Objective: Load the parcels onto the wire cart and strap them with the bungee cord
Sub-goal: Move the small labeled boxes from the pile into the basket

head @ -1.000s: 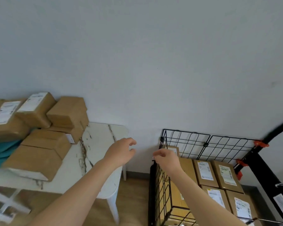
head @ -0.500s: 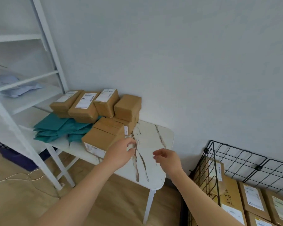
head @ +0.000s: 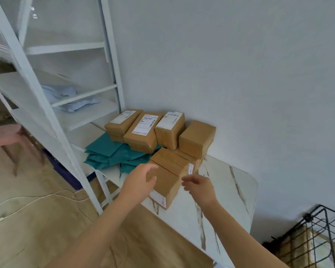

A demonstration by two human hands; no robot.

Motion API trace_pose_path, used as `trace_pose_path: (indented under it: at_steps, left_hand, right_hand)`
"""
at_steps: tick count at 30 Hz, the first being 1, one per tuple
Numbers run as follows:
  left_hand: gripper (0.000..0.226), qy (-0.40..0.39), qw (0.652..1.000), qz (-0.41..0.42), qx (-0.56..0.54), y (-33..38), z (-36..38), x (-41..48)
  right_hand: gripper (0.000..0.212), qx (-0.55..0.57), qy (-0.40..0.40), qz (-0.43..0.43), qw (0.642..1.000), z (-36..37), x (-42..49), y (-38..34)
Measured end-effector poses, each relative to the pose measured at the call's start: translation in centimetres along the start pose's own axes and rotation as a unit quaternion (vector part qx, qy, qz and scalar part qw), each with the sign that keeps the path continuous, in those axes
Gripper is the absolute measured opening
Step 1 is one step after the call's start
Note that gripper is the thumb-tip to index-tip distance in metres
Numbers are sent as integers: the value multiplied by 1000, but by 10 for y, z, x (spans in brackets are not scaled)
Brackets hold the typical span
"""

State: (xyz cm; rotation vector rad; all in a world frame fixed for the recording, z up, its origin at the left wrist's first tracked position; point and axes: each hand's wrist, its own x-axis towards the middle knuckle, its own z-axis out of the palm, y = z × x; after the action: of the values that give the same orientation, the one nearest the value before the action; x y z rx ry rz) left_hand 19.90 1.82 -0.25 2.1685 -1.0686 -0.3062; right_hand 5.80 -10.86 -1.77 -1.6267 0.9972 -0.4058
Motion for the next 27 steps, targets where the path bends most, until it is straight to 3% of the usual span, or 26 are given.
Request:
trace_pose_path:
  at_steps: [15, 22, 27]
  left_hand:
    - [37, 86, 992, -87, -29, -82, -54, 156]
    - [47, 144, 981, -119, -59, -132, -96, 216]
    - [51, 106, 977, -146, -114, -167, -123, 268]
  right_hand:
    - [19, 48, -103, 27, 993, 107, 167, -94]
    - [24, 57, -95, 45, 993, 169, 206, -145]
    - [32, 62, -74, 65, 993, 204, 229, -181]
